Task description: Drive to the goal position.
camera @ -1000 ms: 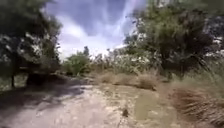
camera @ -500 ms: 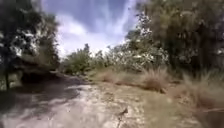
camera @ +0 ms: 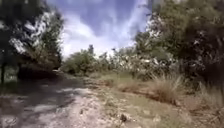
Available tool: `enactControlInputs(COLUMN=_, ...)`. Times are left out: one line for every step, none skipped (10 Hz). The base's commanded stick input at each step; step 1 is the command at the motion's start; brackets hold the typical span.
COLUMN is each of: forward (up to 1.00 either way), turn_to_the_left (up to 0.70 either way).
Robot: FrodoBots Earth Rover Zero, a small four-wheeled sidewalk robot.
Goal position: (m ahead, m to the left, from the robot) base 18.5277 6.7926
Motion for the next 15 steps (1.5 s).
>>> enactControlInputs(forward=1.00, turn_to_the_left=0.33)
enactControlInputs(forward=1.00, turn_to_the_left=0.18)
enactControlInputs(forward=1.00, turn_to_the_left=0.01)
enactControlInputs(forward=1.00, turn_to_the_left=0.00)
enactControlInputs(forward=1.00, turn_to_the_left=0.00)
enactControlInputs(forward=1.00, turn_to_the_left=0.00)
enactControlInputs(forward=1.00, turn_to_the_left=0.00)
enactControlInputs(forward=1.00, turn_to_the_left=0.12)
enactControlInputs(forward=1.00, turn_to_the_left=0.33)
enactControlInputs(forward=1.00, turn_to_the_left=0.40)
enactControlInputs(forward=1.00, turn_to_the_left=0.40)
enactControlInputs(forward=1.00, turn_to_the_left=0.32)
enactControlInputs(forward=1.00, turn_to_the_left=0.18)
enactControlInputs(forward=1.00, turn_to_the_left=0.04)
enactControlInputs(forward=1.00, turn_to_the_left=0.00)
